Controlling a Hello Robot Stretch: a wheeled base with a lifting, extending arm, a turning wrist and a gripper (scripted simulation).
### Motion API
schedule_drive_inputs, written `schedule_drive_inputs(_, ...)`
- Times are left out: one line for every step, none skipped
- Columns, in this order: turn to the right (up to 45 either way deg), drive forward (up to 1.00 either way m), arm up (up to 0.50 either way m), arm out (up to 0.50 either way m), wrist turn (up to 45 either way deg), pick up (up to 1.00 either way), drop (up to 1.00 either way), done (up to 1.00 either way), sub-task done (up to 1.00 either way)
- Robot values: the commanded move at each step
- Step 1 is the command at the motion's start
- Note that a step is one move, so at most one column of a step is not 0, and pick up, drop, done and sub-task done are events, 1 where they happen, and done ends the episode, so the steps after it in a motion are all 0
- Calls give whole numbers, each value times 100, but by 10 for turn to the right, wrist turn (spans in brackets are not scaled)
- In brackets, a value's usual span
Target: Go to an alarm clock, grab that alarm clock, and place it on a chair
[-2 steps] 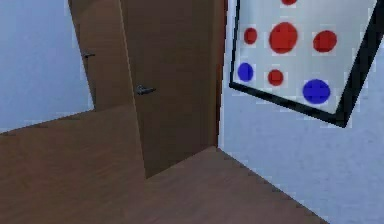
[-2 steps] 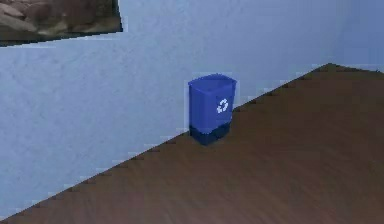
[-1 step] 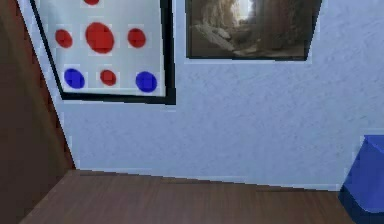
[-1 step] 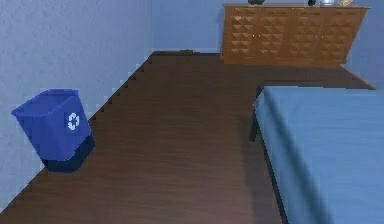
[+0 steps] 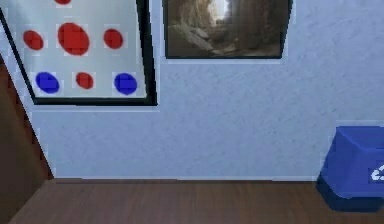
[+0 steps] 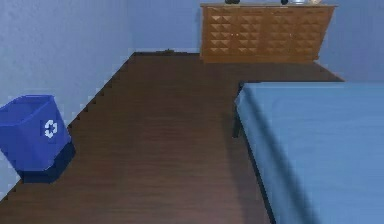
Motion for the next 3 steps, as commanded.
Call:
schedule_drive_inputs(0,5,0,0,0,0,0,0,0)
schedule_drive_inputs(-450,0,0,0,0,0,0,0,0)
schedule_drive_inputs(-180,0,0,0,0,0,0,0,0)
